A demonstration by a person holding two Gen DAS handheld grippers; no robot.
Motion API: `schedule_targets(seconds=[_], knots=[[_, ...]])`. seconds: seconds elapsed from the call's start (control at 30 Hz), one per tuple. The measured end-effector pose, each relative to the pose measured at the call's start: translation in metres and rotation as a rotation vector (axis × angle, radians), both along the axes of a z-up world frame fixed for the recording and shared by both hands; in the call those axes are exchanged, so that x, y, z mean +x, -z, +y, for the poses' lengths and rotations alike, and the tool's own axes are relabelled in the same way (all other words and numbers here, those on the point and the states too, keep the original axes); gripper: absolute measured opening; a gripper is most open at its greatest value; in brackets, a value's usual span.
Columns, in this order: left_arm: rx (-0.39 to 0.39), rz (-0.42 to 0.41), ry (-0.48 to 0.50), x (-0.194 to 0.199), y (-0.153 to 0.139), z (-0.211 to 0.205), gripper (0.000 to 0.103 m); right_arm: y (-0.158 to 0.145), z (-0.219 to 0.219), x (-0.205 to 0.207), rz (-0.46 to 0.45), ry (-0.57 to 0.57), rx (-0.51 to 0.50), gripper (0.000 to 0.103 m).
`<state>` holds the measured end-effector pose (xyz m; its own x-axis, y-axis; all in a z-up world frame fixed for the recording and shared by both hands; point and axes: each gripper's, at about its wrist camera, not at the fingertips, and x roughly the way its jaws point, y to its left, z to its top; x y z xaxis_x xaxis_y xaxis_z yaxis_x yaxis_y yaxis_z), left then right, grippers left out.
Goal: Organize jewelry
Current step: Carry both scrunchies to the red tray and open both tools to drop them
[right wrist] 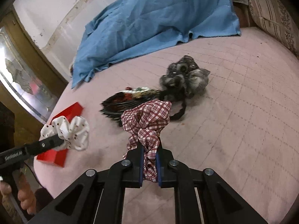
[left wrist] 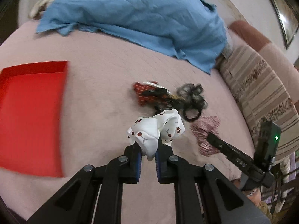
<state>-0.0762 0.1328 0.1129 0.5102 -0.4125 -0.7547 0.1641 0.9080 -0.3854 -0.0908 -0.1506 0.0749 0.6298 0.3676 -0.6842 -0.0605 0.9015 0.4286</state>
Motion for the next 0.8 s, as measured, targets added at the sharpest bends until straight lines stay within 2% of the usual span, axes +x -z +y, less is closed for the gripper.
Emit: schedule_targets(seconds=[0.17,0.33,0.53,0.63,0.73,0.8], knots=[[0.03,-0.029,-0.127,-0.005,-0.005,0.061,0.012,-0.022,0.03,-0.007,-0.013,-0.076,-0.012,0.011],[0.026,-0.003,-0.261,0.011,0.001,0.119,0.012,-0.039,0.086,0.007,-0.013,-0.205,-0.038,0.011],[-0.007,0.022,-0.42,0.053,0.016,0.195,0.012,-0.049,0.17,0.041,-0.002,-0.345,-0.059,0.011],[0.001,0.042,-0.465,0.074,0.023,0.215,0.012,-0.051,0.212,0.066,0.001,-0.395,-0.07,0.011],[0.044,0.068,-0.522,0.094,0.032,0.233,0.012,-0.05,0.248,0.093,-0.002,-0.432,-0.085,0.011],[0.022,0.077,-0.547,0.102,0.036,0.244,0.012,-0.047,0.269,0.109,0.007,-0.449,-0.078,0.011]])
